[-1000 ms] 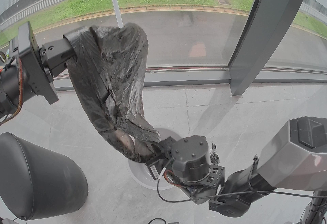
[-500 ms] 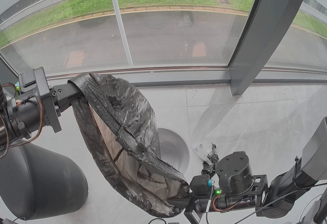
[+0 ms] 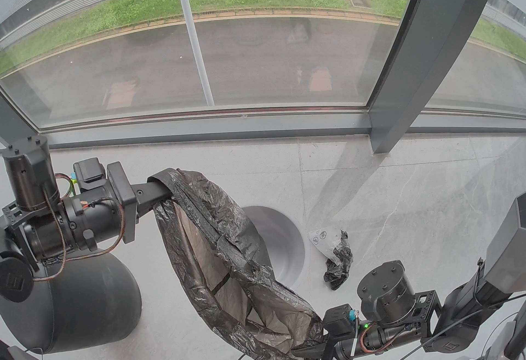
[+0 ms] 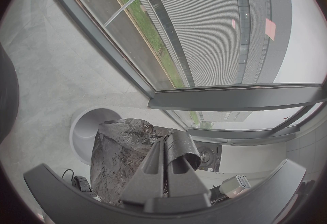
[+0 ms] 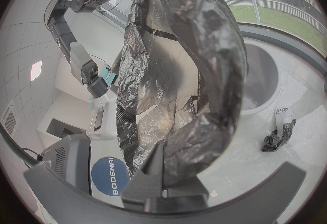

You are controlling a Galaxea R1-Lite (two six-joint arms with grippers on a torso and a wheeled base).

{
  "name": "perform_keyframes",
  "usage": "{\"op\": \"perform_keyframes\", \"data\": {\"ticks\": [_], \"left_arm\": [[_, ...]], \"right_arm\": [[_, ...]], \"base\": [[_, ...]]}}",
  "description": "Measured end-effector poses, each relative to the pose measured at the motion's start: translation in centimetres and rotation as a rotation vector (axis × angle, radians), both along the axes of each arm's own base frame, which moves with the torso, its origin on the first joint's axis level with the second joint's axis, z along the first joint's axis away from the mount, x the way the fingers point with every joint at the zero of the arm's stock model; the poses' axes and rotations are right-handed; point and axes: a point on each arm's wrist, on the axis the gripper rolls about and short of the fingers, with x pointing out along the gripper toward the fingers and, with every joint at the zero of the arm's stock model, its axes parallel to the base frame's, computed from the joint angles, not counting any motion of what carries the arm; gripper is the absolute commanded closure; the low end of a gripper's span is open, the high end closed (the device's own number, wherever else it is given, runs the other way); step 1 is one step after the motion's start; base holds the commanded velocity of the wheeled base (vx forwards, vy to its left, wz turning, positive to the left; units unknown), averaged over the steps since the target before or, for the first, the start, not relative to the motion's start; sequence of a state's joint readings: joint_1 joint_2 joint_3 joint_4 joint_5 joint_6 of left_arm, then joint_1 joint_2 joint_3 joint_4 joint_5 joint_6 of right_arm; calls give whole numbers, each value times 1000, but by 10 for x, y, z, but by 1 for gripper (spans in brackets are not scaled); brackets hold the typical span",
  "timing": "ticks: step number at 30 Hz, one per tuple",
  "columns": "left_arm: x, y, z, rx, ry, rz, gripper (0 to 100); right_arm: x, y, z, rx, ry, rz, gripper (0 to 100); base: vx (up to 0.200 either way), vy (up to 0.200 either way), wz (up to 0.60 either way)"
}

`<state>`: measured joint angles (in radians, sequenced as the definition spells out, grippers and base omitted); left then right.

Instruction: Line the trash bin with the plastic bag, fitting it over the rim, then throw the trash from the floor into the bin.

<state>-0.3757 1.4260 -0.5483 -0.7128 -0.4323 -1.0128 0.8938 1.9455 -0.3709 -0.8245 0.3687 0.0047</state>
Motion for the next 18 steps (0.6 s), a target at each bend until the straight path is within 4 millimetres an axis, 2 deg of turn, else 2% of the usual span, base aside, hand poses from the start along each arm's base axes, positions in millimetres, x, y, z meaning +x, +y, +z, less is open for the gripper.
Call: {"op": "perform_keyframes", "data": {"ticks": [7,12,18], "left_arm": [[21,-8,-23,13,37,1,100],[34,-13,-34,12,41,3,100],[46,-18,-38,4,25,2,100]], "right_arm": [[3,-1,-6,-10,14,1,100],[17,-3,-6,2,4,-41,100],[36,-3,-1,36,-29,-90,100]], "base": [[0,0,0],[0,0,0],[0,0,0]]}}
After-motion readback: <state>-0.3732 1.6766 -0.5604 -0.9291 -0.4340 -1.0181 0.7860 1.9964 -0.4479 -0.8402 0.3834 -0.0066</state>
